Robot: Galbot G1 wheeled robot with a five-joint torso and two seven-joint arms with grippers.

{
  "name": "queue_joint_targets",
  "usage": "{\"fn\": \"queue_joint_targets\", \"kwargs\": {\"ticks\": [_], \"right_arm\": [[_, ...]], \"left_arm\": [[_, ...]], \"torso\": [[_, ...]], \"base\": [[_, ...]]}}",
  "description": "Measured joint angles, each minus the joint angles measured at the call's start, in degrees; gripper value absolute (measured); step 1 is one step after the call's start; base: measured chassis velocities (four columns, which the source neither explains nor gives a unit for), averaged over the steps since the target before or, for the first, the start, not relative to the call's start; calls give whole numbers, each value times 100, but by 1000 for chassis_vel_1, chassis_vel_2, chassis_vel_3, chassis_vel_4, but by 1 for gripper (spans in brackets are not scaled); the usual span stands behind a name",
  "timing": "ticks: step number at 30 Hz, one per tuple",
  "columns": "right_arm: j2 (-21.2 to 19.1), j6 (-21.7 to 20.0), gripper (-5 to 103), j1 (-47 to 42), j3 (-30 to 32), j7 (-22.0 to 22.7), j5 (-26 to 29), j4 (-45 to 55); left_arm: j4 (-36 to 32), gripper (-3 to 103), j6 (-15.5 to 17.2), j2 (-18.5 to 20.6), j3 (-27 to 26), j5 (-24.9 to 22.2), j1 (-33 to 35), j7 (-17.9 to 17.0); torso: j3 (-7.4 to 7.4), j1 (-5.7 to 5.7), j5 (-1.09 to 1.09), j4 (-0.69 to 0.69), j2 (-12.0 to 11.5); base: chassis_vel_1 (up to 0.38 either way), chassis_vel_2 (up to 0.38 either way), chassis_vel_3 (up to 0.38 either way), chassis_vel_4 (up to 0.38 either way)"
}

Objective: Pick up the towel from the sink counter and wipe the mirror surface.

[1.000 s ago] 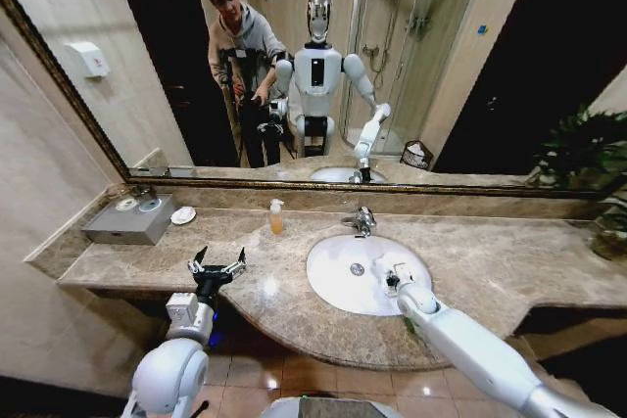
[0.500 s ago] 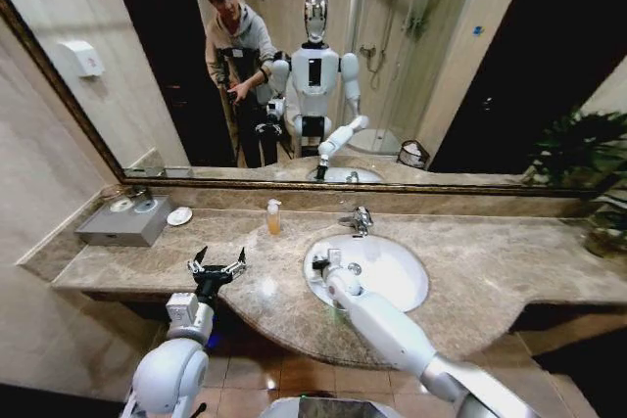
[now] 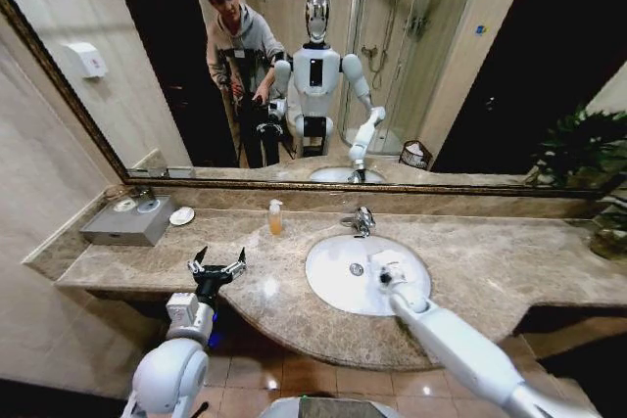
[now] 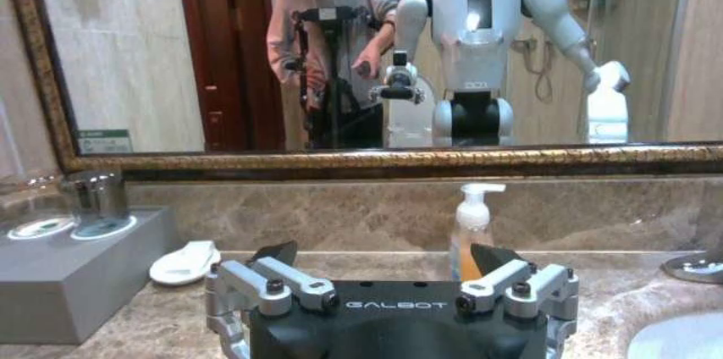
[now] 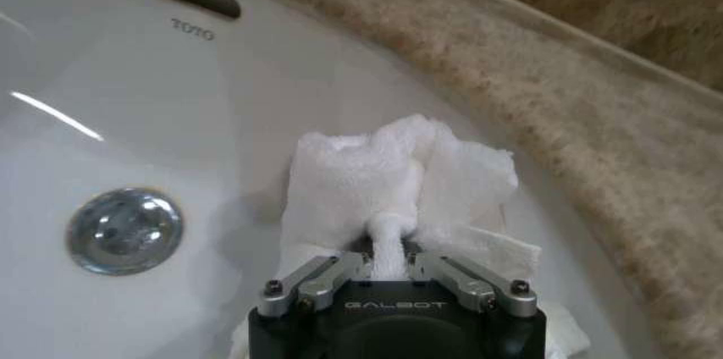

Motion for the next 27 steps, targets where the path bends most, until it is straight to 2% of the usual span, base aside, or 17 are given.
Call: {"fn": "queue_joint_targets", "kwargs": {"ticks": [2,3,4,6,9,10,13,16,20,22,23,24,25,27], "right_arm": [[5,7,8,-13,14,-29,-2,-3],[80,14,8,-43,2,-38,99,78],[237,14,8,-61,-90,-40,296,199],[380,2,8,-46,-203,-41,462,312],[896,30,8,216,-699,23,1084,648],[896,30,8,216,-699,23,1084,648],[1354,372,8,556,-971,33,1567,749],[1513,407,8,722,-1043,135,1769,739],[1328,154,8,726,-1018,313,1728,706],[1006,-71,8,562,-865,344,1633,706],[643,-212,8,389,-731,281,1536,706],[407,-251,8,284,-654,255,1467,698],[407,-251,8,284,-654,255,1467,698],[70,-280,8,133,-517,256,1232,659]], "left_arm": [[0,100,0,0,-1,0,0,0],[0,100,0,0,-1,0,0,-1],[0,100,0,1,-1,0,0,-1],[0,100,0,0,1,0,-2,1],[0,100,0,0,2,0,-1,2],[0,100,0,0,2,0,-1,2],[0,100,0,0,0,0,-1,1],[0,100,0,0,0,0,-1,0],[0,100,0,0,0,0,0,1],[0,100,0,0,1,0,0,1],[0,100,0,0,1,0,0,1],[0,100,0,0,-1,0,-1,0],[0,100,0,0,-1,0,-1,0],[0,100,0,1,-1,0,-1,0]], "torso": [[0,0,-4,-3,0],[1,2,-17,-15,-1],[3,3,-7,-19,-2],[5,5,-1,-19,-3],[5,6,-3,-7,-4],[5,6,-3,-7,-4],[4,6,-3,-3,-4],[4,5,-4,-3,-4],[3,4,-3,-4,-4],[3,4,-2,-8,-4],[3,5,-3,-14,-4],[3,4,0,-12,-4],[3,4,0,-12,-4],[3,4,-4,-14,-3]], "base": [[0,0,0,0],[0,0,0,0],[0,0,0,0],[-62,-44,-25,-30],[-21,-11,0,-10],[0,0,0,0],[0,0,0,0],[0,0,0,0],[0,0,0,0],[0,0,0,0],[0,0,0,0],[0,0,0,0],[0,0,0,0],[0,0,0,0]]}}
